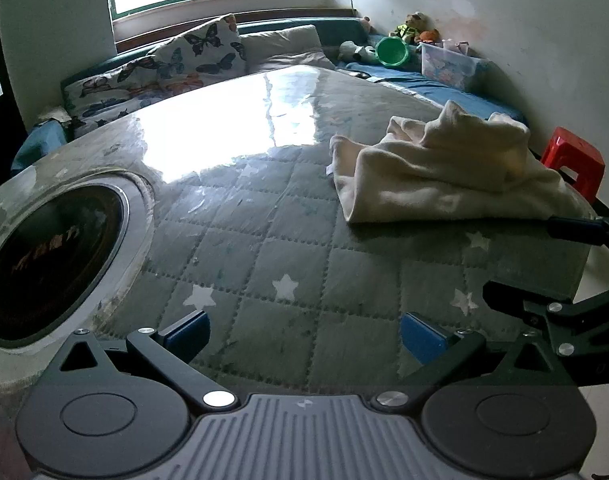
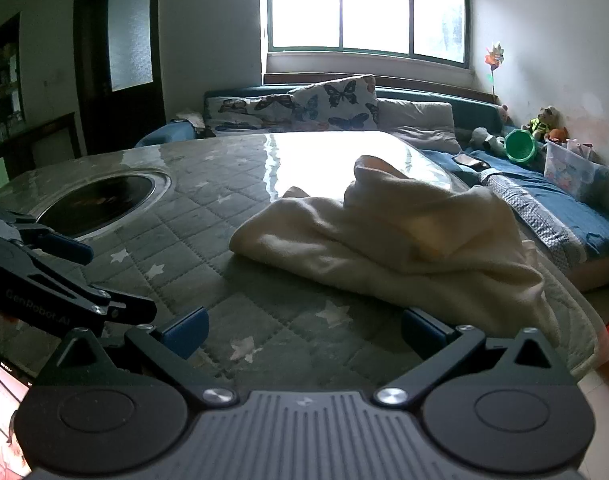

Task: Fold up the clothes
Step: 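Move the right gripper toward the raised fold of the cream cloth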

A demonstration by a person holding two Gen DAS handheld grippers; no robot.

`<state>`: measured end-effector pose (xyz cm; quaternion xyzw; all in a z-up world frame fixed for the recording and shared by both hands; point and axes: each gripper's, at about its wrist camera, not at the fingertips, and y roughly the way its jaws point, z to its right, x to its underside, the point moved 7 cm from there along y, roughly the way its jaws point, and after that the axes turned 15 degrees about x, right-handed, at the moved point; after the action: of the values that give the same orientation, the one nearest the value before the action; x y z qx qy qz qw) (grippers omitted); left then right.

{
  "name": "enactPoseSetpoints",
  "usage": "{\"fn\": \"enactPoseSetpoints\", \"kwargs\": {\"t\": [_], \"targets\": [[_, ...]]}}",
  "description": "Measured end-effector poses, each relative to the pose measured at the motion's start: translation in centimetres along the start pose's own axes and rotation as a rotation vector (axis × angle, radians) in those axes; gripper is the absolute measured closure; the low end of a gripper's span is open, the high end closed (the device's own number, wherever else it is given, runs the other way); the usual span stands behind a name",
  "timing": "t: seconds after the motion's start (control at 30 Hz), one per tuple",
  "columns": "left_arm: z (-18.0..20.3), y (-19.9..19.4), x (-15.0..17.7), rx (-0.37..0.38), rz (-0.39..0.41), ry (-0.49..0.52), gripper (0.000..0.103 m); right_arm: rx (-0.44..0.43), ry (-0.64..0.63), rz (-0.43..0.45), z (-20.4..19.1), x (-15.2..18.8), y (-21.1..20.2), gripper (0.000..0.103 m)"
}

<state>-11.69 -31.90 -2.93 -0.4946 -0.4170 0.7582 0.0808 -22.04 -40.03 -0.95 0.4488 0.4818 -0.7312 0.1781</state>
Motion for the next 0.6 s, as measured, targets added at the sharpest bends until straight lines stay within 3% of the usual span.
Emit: {"fn": "enactPoseSetpoints", "kwargs": {"t": [0.6], "targets": [[0.4, 0.9, -1.1, 0.017, -0.012, 0.015, 0.000, 0.003, -0.020, 0.010, 0.1, -0.9, 0.6, 0.000]]}}
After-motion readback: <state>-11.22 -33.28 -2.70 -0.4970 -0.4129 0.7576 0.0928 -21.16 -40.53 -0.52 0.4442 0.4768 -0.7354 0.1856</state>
